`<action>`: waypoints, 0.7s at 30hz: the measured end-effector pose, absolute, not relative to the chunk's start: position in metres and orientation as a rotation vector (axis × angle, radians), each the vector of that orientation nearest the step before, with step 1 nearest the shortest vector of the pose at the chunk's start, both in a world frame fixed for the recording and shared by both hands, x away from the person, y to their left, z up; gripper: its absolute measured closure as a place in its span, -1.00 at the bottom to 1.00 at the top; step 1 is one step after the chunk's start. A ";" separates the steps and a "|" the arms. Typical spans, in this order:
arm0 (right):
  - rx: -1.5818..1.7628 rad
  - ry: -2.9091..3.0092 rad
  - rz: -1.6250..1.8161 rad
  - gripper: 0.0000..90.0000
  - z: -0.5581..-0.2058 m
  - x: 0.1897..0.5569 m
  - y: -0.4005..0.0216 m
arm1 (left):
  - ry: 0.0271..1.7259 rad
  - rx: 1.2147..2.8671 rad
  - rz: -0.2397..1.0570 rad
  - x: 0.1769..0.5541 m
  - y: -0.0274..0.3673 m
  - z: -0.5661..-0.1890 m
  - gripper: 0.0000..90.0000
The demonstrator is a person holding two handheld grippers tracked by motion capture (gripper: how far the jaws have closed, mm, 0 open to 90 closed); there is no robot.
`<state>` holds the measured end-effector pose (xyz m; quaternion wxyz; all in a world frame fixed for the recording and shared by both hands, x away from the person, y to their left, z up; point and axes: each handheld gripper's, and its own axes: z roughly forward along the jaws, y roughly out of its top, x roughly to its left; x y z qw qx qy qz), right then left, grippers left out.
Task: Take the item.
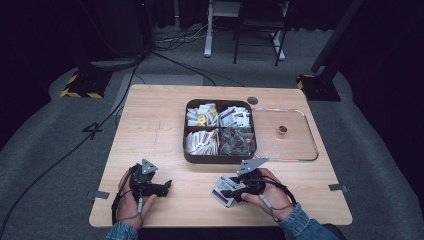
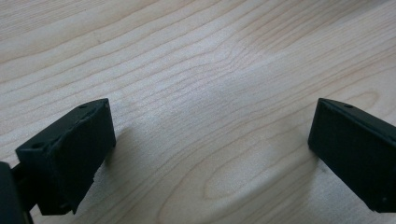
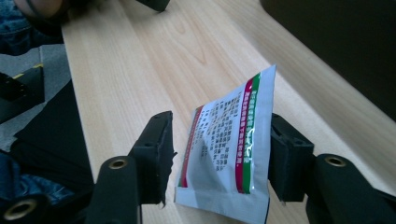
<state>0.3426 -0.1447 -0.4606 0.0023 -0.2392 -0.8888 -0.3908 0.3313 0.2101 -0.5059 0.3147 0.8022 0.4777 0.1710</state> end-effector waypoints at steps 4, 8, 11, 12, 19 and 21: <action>-0.764 -2.821 -1.263 -0.08 -0.458 0.345 -0.148 | 1.260 2.112 0.449 0.331 0.210 -0.506 -0.98; -0.776 -2.838 -1.304 -0.10 -0.454 0.347 -0.151 | 1.260 2.113 0.450 0.331 0.210 -0.506 -0.98; -0.777 -2.839 -1.328 -0.10 -0.450 0.346 -0.153 | 1.260 2.112 0.449 0.331 0.210 -0.506 -0.98; -0.777 -2.835 -1.337 -0.10 -0.448 0.346 -0.153 | 1.260 2.113 0.450 0.331 0.210 -0.506 -0.98; -0.811 -2.815 -1.393 -0.12 -0.432 0.348 -0.164 | 1.261 2.111 0.448 0.331 0.210 -0.506 -0.98; -0.820 -2.806 -1.404 -0.13 -0.428 0.349 -0.169 | 1.261 2.111 0.449 0.331 0.210 -0.506 -0.98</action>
